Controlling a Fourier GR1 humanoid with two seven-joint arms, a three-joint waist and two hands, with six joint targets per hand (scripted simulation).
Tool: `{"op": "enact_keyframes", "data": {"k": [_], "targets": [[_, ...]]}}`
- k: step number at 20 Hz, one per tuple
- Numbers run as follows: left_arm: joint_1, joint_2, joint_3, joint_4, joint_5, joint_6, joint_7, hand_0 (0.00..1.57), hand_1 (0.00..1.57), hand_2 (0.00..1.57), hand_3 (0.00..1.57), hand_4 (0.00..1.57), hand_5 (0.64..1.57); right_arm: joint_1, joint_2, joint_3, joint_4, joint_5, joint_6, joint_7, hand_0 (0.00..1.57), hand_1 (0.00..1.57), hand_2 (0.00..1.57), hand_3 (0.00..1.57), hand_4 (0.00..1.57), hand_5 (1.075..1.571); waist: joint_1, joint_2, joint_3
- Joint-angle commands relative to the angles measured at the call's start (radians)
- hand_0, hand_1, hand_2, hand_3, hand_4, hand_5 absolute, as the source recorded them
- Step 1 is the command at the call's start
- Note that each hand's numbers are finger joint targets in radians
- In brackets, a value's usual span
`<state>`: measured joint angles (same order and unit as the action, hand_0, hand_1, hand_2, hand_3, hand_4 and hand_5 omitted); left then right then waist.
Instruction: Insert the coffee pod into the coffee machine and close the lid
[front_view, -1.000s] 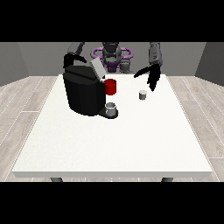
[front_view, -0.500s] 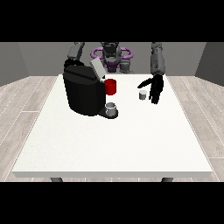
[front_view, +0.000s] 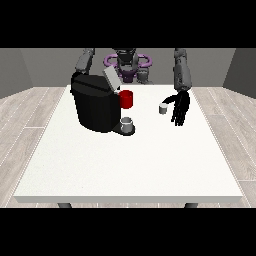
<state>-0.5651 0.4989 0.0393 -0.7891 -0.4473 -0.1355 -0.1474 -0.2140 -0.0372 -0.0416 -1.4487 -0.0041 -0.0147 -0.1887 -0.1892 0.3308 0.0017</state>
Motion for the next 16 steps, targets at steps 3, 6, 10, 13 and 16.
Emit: {"op": "enact_keyframes", "data": {"k": [3,6,10,13,16], "targets": [[-0.031,-0.032,-0.021,0.081,-0.036,-0.045,0.022,0.00,0.00,0.00,0.00,0.00,1.571,-0.013,0.019,-0.026,0.077,-0.001,-0.039,-0.009,0.00,0.00,0.00,0.00,0.37,1.571,0.026,-0.039,-0.0018],[-0.047,-0.037,0.001,0.149,-0.040,-0.017,-0.019,0.00,0.00,0.32,0.00,0.00,1.571,-0.019,0.027,0.010,0.003,0.011,-0.047,0.066,0.00,0.00,0.00,0.00,0.41,1.571,-0.004,-0.019,-0.0025],[-0.044,-0.035,-0.015,0.136,-0.072,-0.008,-0.046,0.00,0.00,0.59,0.37,0.00,1.571,-0.022,-0.033,-0.058,0.072,-0.044,0.018,-0.001,0.00,0.00,0.00,0.00,0.39,1.571,-0.001,-0.027,-0.0019],[-0.043,-0.053,-0.035,0.147,-0.112,0.035,-0.083,1.02,1.02,1.09,0.94,0.00,1.571,-0.044,-0.001,-0.054,0.098,-0.035,-0.021,-0.002,0.00,0.00,0.00,0.00,0.41,1.571,0.027,-0.022,-0.0020],[-0.071,-0.111,-0.064,0.138,-0.147,0.072,-0.020,1.11,1.11,1.17,1.12,0.00,1.571,-0.023,0.036,0.014,0.110,0.008,-0.065,-0.024,0.00,0.00,0.00,0.00,0.38,1.571,0.013,-0.049,-0.0016]]}}
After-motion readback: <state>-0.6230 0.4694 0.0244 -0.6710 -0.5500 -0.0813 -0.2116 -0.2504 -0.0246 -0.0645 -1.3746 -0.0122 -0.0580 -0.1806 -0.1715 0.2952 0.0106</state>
